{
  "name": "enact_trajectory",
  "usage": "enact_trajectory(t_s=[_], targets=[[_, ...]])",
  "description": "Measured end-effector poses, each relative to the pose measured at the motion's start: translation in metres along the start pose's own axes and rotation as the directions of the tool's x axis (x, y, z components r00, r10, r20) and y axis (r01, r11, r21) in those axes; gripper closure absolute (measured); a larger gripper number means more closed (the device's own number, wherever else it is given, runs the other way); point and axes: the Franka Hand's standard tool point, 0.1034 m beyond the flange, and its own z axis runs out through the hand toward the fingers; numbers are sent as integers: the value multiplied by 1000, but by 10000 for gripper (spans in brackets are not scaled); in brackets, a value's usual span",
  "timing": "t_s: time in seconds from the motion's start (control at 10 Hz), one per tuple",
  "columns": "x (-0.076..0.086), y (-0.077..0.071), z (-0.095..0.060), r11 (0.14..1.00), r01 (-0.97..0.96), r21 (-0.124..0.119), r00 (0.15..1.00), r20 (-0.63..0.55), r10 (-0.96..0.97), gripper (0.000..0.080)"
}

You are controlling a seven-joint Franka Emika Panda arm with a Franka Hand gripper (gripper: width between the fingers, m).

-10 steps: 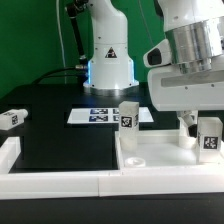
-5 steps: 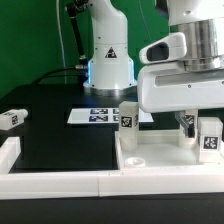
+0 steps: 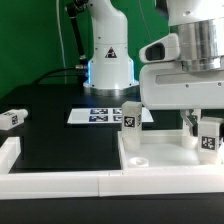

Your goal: Assemble square table

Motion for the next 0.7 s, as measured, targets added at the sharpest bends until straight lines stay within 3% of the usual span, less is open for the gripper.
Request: enact_trajectory(t_s=[0.1, 0.2, 0.4, 0.7], targets=[[-3, 0, -1, 975, -220, -15, 975, 12, 220, 508], [-7, 0, 0, 899, -436, -27, 899, 23, 437, 508], [-6, -2, 4, 645, -764, 1, 644, 77, 761, 508], [-6, -2, 4, 609, -793, -2, 606, 88, 790, 508]])
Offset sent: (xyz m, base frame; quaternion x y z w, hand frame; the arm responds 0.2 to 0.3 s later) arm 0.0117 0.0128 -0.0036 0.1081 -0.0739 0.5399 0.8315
